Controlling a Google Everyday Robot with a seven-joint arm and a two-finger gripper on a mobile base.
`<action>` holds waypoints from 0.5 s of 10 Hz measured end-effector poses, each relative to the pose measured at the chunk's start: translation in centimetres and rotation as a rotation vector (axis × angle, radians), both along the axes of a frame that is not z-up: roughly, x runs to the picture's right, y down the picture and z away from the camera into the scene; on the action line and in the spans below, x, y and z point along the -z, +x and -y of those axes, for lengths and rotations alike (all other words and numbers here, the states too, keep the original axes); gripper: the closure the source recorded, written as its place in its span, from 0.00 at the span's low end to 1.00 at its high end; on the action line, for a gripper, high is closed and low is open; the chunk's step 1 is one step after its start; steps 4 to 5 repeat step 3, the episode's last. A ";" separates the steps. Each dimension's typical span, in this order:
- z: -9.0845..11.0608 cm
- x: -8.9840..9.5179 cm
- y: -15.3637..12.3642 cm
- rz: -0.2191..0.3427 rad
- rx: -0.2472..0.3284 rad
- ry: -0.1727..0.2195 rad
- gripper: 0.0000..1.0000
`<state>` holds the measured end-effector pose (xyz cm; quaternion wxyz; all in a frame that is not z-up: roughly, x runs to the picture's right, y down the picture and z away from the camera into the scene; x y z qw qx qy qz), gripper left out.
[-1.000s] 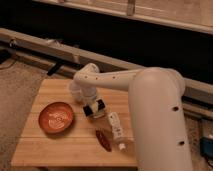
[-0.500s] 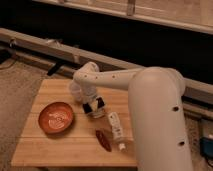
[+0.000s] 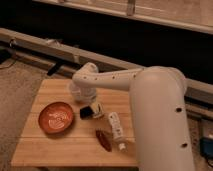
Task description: Place the eraser on the white sponge
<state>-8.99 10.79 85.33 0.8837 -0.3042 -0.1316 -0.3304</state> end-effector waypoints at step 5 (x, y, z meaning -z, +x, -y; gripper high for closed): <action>0.0 0.0 -0.1 0.001 0.001 -0.001 0.20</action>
